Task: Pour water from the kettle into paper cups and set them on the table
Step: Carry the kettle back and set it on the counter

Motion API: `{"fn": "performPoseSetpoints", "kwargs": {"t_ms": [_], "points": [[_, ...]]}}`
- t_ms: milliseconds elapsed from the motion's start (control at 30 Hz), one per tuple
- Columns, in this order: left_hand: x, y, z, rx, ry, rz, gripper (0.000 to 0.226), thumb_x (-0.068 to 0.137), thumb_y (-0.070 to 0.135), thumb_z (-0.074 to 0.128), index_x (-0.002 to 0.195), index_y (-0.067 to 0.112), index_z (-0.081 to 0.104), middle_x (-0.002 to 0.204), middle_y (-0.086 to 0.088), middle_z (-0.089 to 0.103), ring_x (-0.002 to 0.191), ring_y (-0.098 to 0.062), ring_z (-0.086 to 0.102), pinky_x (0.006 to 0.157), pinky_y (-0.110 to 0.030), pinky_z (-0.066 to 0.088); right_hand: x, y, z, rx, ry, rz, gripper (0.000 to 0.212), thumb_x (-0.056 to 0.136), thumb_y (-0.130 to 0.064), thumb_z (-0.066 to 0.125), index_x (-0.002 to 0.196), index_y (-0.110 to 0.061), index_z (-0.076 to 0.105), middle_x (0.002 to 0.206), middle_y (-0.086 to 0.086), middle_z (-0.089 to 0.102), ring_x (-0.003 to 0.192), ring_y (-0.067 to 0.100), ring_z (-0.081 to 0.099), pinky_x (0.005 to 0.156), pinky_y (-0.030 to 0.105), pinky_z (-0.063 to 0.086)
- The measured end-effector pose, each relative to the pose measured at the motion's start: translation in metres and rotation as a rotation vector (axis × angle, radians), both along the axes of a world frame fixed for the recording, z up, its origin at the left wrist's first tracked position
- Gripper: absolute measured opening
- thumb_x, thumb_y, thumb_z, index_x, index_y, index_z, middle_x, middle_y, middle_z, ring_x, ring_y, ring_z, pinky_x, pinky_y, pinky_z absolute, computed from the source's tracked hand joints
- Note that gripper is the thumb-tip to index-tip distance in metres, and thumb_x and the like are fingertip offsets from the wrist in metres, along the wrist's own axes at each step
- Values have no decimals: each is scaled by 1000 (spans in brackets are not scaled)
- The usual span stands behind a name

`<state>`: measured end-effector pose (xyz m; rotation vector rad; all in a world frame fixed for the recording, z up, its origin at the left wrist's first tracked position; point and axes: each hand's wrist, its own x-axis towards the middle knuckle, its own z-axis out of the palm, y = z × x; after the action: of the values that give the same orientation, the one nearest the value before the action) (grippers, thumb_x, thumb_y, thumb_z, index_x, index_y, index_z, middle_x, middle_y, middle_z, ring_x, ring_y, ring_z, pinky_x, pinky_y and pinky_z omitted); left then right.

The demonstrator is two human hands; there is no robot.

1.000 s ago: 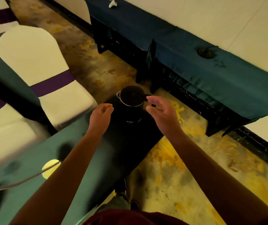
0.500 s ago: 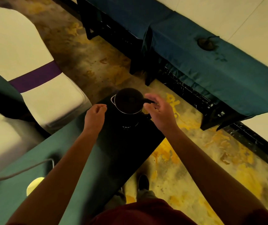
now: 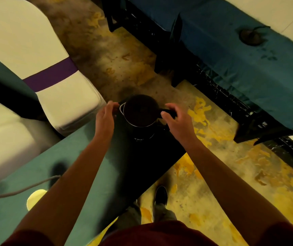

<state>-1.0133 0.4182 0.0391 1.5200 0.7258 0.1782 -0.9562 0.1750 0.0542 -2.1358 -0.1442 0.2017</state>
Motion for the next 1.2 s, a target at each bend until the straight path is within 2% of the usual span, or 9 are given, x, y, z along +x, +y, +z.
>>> {"fn": "performPoseSetpoints", "kwargs": {"t_ms": [100,233,400,533,600,733,867,1067,1200], "points": [[18,-8,-4,-27,-53,-4,48,91,57,41,98,25,76,103,3,75,102,-14,68,97,-39,50,8,-1,-15,25,63,-2,35,93,-45,63,119,-23,71,107,-8,71,99,7,66,79,19,47],[38,-22,-18,-31,-60,-62,43,93,49,43,107,25,76,100,10,76,96,-1,69,77,-13,50,20,-1,-35,57,101,-11,40,91,-54,59,101,-18,72,91,-4,72,87,10,68,71,23,47],[49,-20,-29,62,-120,-93,32,95,24,46,107,28,75,111,7,74,109,-6,65,96,-21,50,27,1,-49,213,135,-36,39,91,-52,64,76,-16,67,61,-16,64,60,0,65,60,20,49],[54,-19,-28,176,-120,-172,31,96,30,46,111,31,74,107,24,72,108,5,63,90,-7,46,32,6,-53,299,155,-38,40,90,-48,66,60,-22,61,52,-12,57,50,7,63,54,25,46],[57,-18,-31,182,-110,-173,32,96,31,47,112,29,74,105,26,72,107,5,64,89,-7,46,34,7,-55,319,148,-44,46,92,-43,67,55,-18,56,49,-15,49,46,2,58,49,28,41],[57,-15,-35,138,-118,-134,30,97,29,47,110,29,75,104,22,74,106,2,65,88,-9,47,36,7,-63,347,141,-60,55,91,-41,68,59,-1,51,48,-4,45,45,15,56,47,36,45],[49,-16,-39,92,-147,-108,31,97,28,46,110,28,74,106,16,75,107,-3,66,89,-13,50,34,9,-61,353,114,-66,54,91,-41,66,55,-5,49,46,3,46,42,16,48,44,25,37],[40,-19,-42,86,-118,-25,32,98,27,44,110,28,74,107,8,75,106,-7,67,94,-24,52,33,8,-62,339,89,-63,59,93,-39,65,57,5,48,49,12,44,45,22,42,48,31,33],[38,-18,-42,53,-108,-44,31,99,29,44,104,36,74,109,5,75,108,-9,67,96,-27,52,27,11,-62,311,74,-53,58,94,-41,62,54,-3,44,48,12,39,47,25,41,50,43,33]]}}
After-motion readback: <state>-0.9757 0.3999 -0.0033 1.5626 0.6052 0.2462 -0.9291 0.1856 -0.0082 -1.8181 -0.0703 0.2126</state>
